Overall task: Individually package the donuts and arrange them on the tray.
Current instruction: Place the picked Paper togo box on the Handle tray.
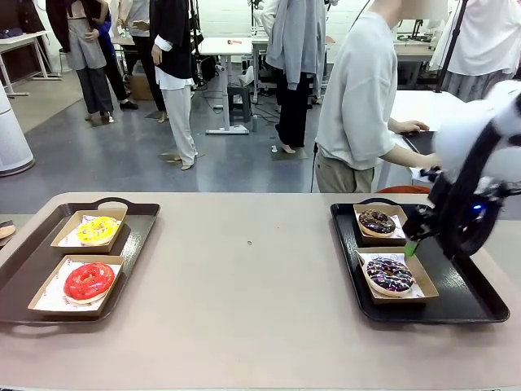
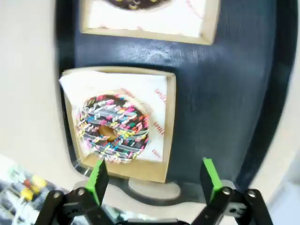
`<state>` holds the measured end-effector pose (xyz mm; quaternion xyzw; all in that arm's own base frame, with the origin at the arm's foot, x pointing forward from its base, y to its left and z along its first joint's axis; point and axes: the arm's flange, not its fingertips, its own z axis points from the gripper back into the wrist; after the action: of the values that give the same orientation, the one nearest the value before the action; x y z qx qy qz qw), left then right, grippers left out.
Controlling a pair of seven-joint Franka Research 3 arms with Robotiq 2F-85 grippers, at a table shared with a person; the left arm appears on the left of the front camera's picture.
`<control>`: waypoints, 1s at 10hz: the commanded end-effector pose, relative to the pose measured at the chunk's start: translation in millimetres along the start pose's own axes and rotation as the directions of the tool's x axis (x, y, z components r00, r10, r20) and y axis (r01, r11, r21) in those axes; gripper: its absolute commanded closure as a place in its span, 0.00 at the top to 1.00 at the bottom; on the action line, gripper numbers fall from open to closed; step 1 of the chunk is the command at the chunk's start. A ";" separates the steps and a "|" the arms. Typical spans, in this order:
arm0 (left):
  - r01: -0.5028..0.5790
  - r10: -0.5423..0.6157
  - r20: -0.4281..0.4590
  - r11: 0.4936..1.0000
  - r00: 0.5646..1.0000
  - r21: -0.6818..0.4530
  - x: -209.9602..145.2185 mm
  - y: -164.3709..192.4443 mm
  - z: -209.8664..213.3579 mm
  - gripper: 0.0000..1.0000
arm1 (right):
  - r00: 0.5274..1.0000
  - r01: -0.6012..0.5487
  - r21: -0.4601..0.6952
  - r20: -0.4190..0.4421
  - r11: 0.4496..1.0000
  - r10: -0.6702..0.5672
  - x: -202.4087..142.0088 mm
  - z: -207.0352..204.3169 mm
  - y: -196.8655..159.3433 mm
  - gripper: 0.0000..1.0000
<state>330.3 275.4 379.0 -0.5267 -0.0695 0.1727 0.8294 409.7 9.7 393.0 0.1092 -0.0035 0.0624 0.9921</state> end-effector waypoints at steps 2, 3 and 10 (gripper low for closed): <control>0.002 -0.002 0.006 1.000 1.000 -0.007 -2.3 -1.4 1.2 1.00 | 0.984 -0.122 0.332 0.165 0.935 0.070 -74.2 69.5 -70.7 1.00; 0.002 -0.002 0.006 1.000 1.000 -0.007 -2.3 -1.4 1.2 1.00 | 0.970 -0.123 0.467 0.244 0.876 0.006 -86.1 85.5 -103.2 1.00; 0.002 -0.002 0.006 1.000 1.000 -0.007 -2.3 -1.4 1.2 1.00 | 0.972 -0.113 0.862 0.200 0.493 -0.127 -81.3 59.2 -265.7 1.00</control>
<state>330.2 275.4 379.0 -0.5265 -0.0695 0.1727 0.8295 345.9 -246.7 392.6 0.5888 -0.0923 0.0291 0.8024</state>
